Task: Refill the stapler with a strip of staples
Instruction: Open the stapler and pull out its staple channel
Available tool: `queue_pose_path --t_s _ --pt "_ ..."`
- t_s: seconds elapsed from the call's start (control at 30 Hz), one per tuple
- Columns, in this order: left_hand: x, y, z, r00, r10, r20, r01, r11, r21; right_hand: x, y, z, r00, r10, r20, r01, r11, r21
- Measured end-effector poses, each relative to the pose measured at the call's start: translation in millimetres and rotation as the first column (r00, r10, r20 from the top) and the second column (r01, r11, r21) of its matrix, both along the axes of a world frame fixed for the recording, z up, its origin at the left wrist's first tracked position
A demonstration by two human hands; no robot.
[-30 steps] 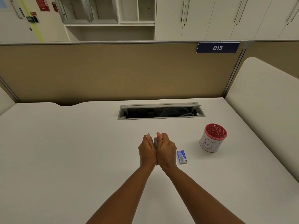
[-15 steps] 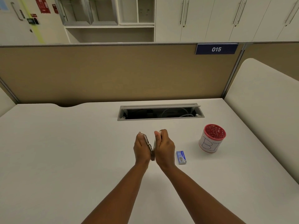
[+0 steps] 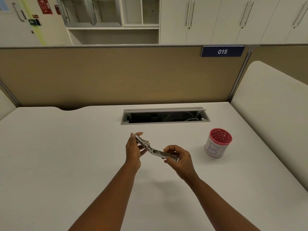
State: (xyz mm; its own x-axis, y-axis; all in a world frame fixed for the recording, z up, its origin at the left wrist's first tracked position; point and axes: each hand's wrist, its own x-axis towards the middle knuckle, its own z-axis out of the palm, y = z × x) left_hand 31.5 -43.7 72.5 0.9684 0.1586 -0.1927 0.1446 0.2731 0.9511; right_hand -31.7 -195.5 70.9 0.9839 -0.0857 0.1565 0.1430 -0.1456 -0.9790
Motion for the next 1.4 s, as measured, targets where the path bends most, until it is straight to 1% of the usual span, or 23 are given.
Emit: queue_pose_path --t_s 0.1,0.2,0.4,0.47,0.53,0.6,0.67,0.73,0.93,1.07,1.2,1.4 --pt "-0.2 0.1 -0.4 0.999 -0.019 -0.042 0.017 0.998 -0.064 -2.1 -3.4 -6.5 0.995 0.031 -0.098 -0.027 0.998 0.048" --pt "-2.6 -0.8 -0.8 0.997 -0.030 -0.076 0.020 0.992 -0.127 -3.0 -5.3 -11.3 0.985 0.045 -0.165 -0.031 0.995 0.090" --pt "-3.9 1.1 -1.6 0.994 -0.077 -0.083 0.066 0.989 -0.132 -1.7 -10.9 -12.6 0.960 0.134 -0.247 -0.122 0.991 0.060" --pt "-3.5 2.1 -0.9 0.990 -0.108 -0.093 0.096 0.988 -0.124 1.8 -11.2 -8.1 0.980 0.076 -0.187 -0.084 0.996 -0.038" --pt "-3.6 1.2 0.9 0.983 -0.154 -0.104 0.143 0.984 -0.105 7.2 -7.0 1.4 1.000 0.014 -0.027 -0.019 0.979 -0.203" --pt "-3.7 -1.8 2.8 0.974 -0.191 -0.119 0.183 0.980 -0.078 13.2 1.7 12.9 0.991 0.083 0.101 -0.037 0.918 -0.395" --pt "-4.6 -5.9 4.2 0.969 -0.209 -0.135 0.202 0.977 -0.063 19.2 10.5 20.0 0.978 0.166 0.126 -0.068 0.827 -0.558" --pt "-5.4 -8.6 5.1 0.966 -0.214 -0.143 0.206 0.976 -0.065 23.7 14.8 23.5 0.977 0.179 0.117 -0.060 0.752 -0.656" --pt "-7.1 -10.7 6.8 0.961 -0.236 -0.142 0.236 0.972 -0.021 26.8 16.7 23.8 0.972 0.210 0.104 -0.050 0.618 -0.785" --pt "-8.2 -12.0 4.9 0.957 -0.249 -0.147 0.255 0.967 0.025 25.9 15.9 23.1 0.963 0.236 0.129 -0.025 0.554 -0.832" --pt "-8.5 -14.0 5.6 0.956 -0.250 -0.156 0.260 0.964 0.052 24.0 19.3 21.9 0.960 0.240 0.141 -0.024 0.576 -0.817" --pt "-11.4 -20.8 4.6 0.954 -0.226 -0.196 0.239 0.970 0.047 22.2 18.8 20.5 0.964 0.217 0.155 -0.011 0.613 -0.790"
